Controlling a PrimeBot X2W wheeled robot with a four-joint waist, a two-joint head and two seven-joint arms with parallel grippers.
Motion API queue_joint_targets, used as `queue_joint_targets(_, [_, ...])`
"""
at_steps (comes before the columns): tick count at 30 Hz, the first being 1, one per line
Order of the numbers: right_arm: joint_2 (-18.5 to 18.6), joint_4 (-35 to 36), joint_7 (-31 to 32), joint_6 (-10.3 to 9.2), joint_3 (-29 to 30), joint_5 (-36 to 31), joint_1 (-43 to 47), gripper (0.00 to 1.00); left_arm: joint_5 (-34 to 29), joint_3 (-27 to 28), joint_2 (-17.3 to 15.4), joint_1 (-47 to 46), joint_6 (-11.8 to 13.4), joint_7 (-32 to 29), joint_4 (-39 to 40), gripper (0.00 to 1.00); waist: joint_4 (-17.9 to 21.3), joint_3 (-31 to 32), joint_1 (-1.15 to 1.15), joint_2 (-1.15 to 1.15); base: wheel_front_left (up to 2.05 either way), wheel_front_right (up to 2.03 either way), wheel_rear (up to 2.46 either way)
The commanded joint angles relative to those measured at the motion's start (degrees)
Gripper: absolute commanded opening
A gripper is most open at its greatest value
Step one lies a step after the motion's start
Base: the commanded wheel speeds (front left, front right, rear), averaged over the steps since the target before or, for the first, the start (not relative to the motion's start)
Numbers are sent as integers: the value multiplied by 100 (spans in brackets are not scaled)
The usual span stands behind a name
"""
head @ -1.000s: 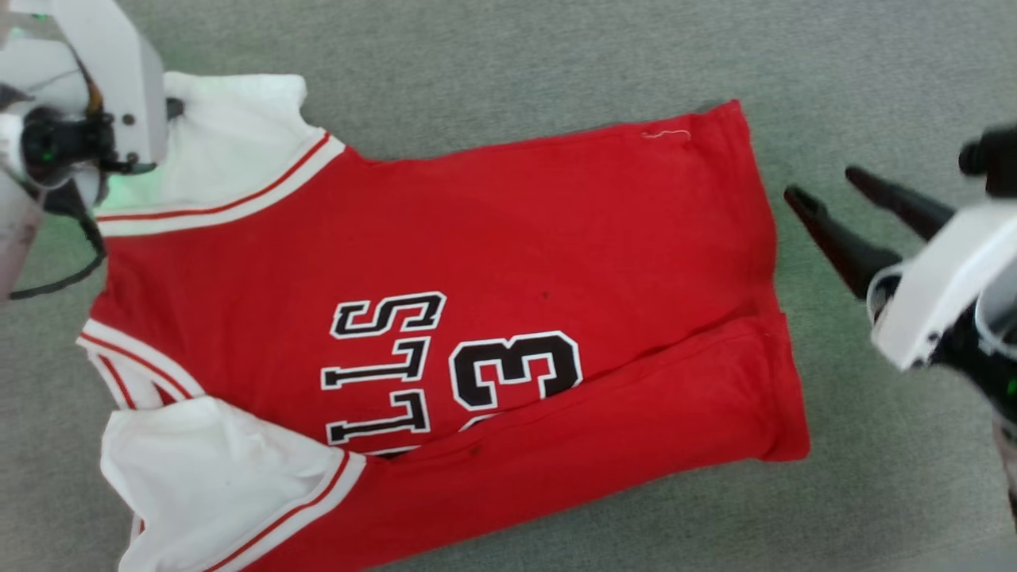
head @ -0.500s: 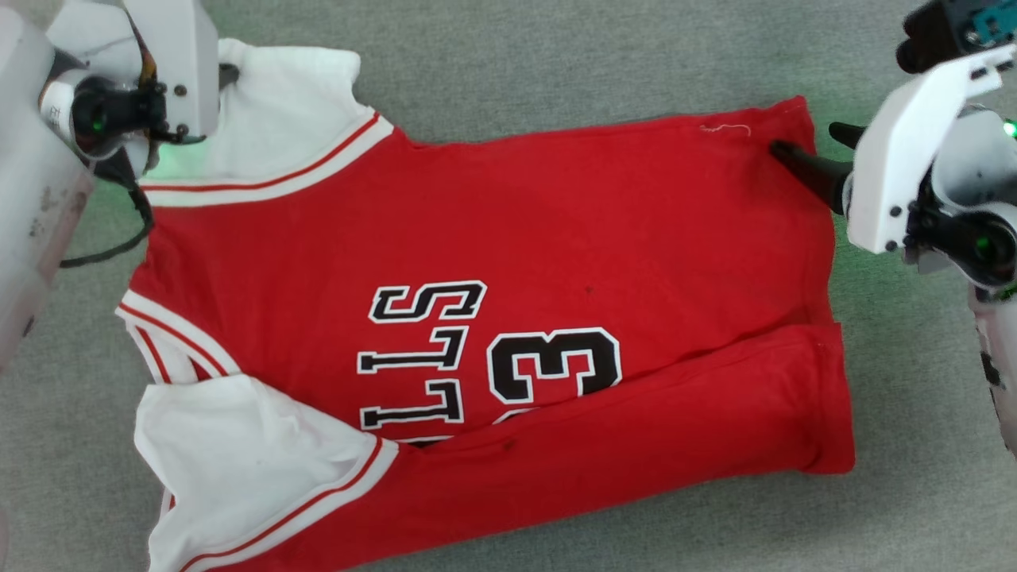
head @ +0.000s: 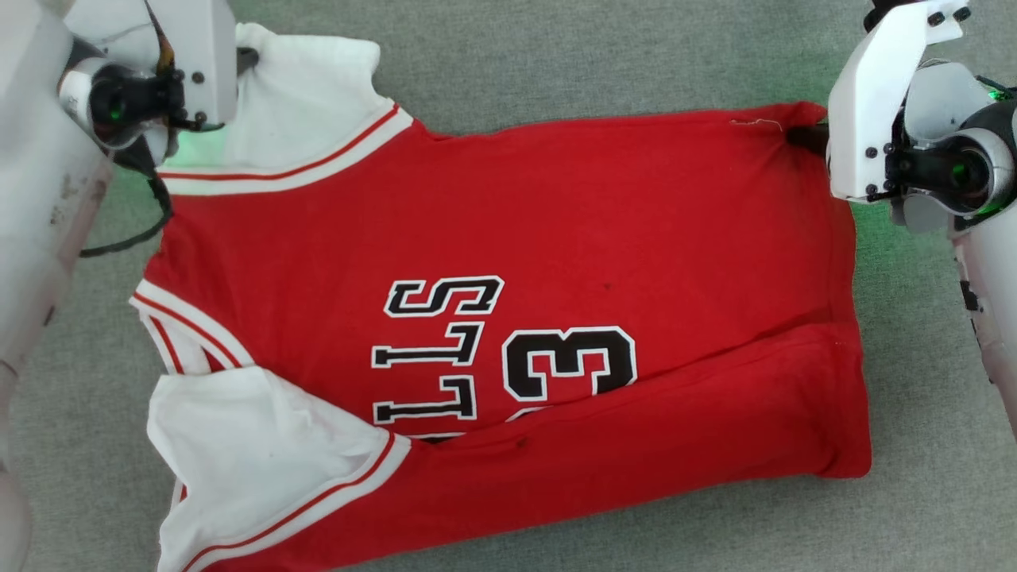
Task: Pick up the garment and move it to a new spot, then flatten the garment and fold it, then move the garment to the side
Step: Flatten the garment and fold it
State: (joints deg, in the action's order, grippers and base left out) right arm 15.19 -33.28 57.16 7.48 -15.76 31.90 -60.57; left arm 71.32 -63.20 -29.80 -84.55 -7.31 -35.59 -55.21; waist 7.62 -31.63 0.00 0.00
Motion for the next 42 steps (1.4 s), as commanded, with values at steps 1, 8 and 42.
queue_joint_targets(1, [-138, -274, 1, 2, -155, 19, 163, 0, 21, -78, 61, 136, -19, -2, -55, 0, -28, 19, 0, 0, 0, 0, 0])
queue_joint_targets(8, [38, -268, -378, 3, -263, 227, 63, 0, 110, -9, 81, 63, -27, 305, 98, 0, -160, 190, 0, 0, 0, 0, 0])
queue_joint_targets(42, [2076, 2004, -1458, 2, -272, 1455, 2811, 0, 639, -480, -1903, 1799, 508, 1316, 3770, 0, -1251, 1917, 0, 0, 0, 0, 0])
